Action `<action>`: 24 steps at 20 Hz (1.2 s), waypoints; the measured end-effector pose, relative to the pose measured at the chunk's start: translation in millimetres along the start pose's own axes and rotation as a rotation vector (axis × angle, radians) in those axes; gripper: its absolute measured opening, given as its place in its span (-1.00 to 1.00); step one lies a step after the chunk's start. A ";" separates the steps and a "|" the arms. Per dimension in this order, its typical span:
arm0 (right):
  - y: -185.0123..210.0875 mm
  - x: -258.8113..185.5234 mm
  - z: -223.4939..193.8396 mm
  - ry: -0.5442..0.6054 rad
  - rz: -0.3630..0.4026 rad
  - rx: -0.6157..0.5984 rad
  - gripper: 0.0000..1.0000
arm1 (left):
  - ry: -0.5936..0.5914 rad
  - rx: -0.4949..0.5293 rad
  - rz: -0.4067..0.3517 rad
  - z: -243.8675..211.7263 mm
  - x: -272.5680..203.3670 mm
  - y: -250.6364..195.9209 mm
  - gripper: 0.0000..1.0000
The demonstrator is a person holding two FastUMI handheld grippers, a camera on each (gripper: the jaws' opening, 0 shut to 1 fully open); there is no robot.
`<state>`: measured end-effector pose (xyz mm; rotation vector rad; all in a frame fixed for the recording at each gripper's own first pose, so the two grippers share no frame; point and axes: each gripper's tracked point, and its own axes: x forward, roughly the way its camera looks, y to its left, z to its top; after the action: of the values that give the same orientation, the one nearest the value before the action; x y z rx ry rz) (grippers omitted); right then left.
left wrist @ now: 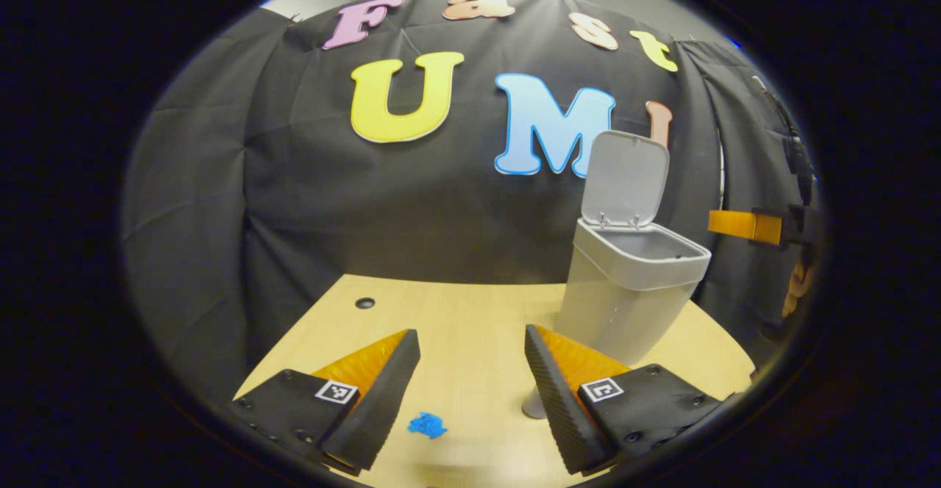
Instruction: Press the lid of the desktop garbage bin to open it, pick up the crumpled paper on the desktop and throw it into the bin, then pick up the pop can on the desktop and drop it into the bin, and finally close the garbage bin lid.
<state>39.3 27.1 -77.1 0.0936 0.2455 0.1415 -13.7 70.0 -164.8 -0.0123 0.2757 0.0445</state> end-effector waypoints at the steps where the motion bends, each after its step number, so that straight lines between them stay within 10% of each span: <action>1: -1.6 -0.8 -2.7 0.008 -0.003 -0.001 -0.97 | 0.018 0.002 -0.004 -9.1 2.3 2.1 0.87; 24: -36.9 -16.4 -62.3 0.176 -0.084 -0.015 -0.97 | 0.401 -0.019 0.074 -196.8 75.4 74.6 0.87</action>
<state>12.8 -7.1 -137.4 0.0560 0.4234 0.0683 1.8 144.1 -375.0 -0.0302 0.6765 0.1190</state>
